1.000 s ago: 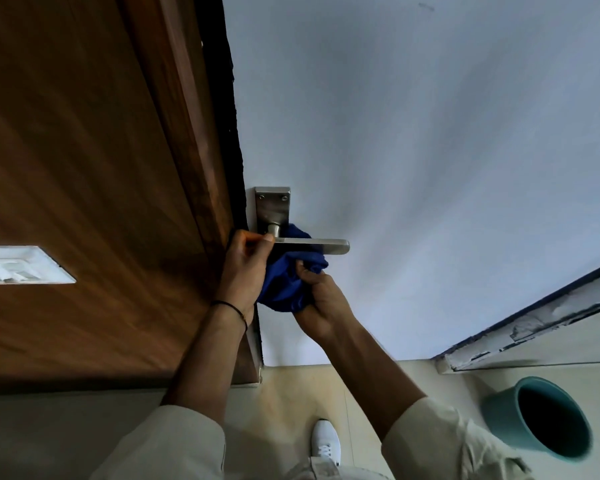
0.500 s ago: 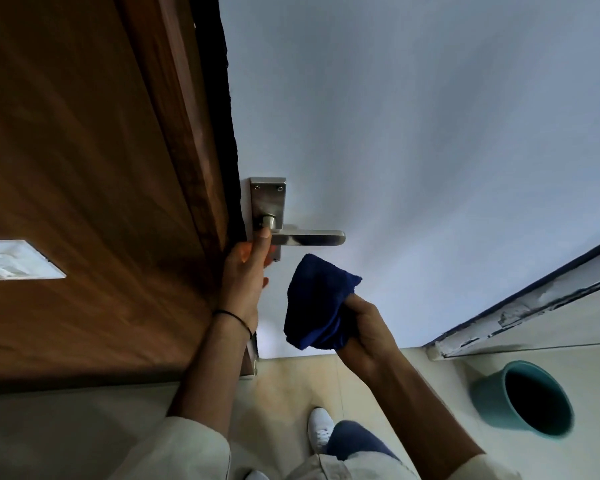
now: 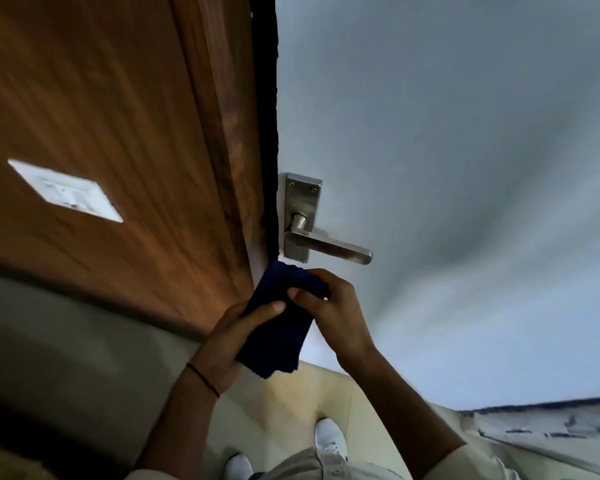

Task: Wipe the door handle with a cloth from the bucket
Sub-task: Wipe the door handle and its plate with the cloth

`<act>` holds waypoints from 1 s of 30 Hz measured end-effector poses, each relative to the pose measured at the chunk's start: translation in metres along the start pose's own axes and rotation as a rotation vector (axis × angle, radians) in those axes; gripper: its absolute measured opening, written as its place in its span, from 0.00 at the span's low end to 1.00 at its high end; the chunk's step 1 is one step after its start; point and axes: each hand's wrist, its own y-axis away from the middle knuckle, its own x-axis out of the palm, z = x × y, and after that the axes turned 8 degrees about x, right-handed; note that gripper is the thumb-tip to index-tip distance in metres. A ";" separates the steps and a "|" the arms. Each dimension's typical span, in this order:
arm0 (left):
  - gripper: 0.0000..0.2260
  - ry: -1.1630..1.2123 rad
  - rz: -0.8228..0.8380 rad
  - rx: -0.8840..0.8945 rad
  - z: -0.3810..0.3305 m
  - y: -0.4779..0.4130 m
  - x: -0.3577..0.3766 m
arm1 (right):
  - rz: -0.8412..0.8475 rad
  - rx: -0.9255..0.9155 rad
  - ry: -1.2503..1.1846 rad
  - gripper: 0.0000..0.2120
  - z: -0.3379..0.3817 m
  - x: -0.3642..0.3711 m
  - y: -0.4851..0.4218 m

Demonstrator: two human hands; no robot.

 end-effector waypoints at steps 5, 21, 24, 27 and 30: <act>0.14 0.125 -0.266 0.092 0.012 0.001 0.020 | -0.206 -0.134 0.209 0.02 -0.003 -0.025 -0.006; 0.17 -0.548 -0.801 0.519 -0.020 -0.052 0.106 | -0.220 -0.620 0.459 0.10 0.006 -0.077 -0.034; 0.24 -1.045 -0.761 0.568 -0.006 -0.047 0.113 | -0.194 -0.620 0.449 0.10 0.009 -0.079 -0.037; 0.24 -1.429 -0.646 0.668 0.002 -0.047 0.120 | -0.176 -0.625 0.458 0.08 0.010 -0.081 -0.038; 0.19 -1.670 -0.496 0.759 -0.010 -0.051 0.107 | -0.158 -0.628 0.486 0.08 0.010 -0.085 -0.040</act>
